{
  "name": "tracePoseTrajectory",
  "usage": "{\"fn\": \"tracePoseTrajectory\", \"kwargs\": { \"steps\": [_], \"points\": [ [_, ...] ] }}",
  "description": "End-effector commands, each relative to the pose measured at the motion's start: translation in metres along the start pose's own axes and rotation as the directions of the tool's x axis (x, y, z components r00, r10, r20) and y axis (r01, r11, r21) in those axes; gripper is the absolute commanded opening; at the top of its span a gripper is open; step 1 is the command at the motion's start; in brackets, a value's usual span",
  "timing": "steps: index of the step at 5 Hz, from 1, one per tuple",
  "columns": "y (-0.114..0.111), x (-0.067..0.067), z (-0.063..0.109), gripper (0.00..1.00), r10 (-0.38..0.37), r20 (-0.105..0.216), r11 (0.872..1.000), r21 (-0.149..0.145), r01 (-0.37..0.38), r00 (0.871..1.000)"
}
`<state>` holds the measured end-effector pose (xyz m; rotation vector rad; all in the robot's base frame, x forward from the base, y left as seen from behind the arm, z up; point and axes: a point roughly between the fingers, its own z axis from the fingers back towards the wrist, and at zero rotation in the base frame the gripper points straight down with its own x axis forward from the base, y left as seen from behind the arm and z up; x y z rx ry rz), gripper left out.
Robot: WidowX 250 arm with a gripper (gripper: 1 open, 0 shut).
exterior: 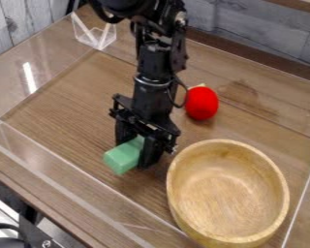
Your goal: Remove the green stick from the brown bowl and put it on the table
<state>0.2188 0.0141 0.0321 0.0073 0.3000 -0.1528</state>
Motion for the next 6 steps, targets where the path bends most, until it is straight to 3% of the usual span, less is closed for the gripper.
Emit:
{"fn": "tracePoseTrajectory", "kwargs": {
  "steps": [1,2,3,4,5,6],
  "points": [
    [0.008,0.014,0.008,0.0,0.019,0.046,1.0,0.013,-0.02,0.999],
    [0.013,0.013,0.015,0.0,0.039,0.046,0.999,0.014,-0.04,0.998],
    [0.0,0.019,0.02,1.0,0.074,0.046,0.997,-0.01,-0.074,0.996],
    [-0.013,0.027,0.04,1.0,0.112,0.092,0.993,-0.039,-0.109,0.989],
    [-0.009,0.033,0.043,0.0,0.049,0.11,0.999,-0.025,-0.046,0.993],
    [-0.006,0.037,0.053,1.0,-0.013,0.139,1.0,-0.021,0.016,0.99]
  ]
}}
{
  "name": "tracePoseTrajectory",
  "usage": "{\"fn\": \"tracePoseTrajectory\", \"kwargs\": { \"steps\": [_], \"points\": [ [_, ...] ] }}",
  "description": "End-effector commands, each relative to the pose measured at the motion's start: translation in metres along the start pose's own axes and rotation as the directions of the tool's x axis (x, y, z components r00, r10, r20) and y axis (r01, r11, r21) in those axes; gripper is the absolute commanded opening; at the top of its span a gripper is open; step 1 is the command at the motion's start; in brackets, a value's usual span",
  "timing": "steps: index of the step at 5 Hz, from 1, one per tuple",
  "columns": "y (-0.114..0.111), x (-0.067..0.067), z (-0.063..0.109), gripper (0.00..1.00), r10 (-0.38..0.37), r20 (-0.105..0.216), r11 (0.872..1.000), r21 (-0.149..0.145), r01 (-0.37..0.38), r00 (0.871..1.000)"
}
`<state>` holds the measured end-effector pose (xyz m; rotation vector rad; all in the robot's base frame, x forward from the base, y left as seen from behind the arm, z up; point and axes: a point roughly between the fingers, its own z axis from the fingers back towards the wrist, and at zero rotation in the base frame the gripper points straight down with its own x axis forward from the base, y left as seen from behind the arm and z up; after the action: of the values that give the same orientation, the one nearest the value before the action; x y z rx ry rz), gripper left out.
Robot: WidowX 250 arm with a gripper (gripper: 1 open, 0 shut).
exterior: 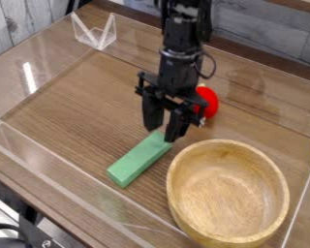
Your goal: Remove the green stick from the brown bowl and put it on the table
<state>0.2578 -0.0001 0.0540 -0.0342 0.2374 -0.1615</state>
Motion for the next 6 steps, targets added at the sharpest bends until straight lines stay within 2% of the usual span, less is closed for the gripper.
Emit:
{"fn": "tracePoseTrajectory", "kwargs": {
  "steps": [1,2,4,5,6],
  "points": [
    [0.001,0.009,0.036,1.0,0.022,0.109,1.0,-0.001,-0.022,0.994],
    [-0.001,0.013,0.044,1.0,0.038,0.131,0.999,-0.003,-0.038,0.991],
    [-0.003,0.013,0.077,1.0,0.022,0.216,1.0,0.001,-0.022,0.976],
    [0.0,0.007,0.096,1.0,-0.006,0.275,1.0,0.009,0.003,0.961],
    [0.004,0.003,0.103,1.0,-0.035,0.324,0.999,0.017,0.031,0.946]
  ]
}}
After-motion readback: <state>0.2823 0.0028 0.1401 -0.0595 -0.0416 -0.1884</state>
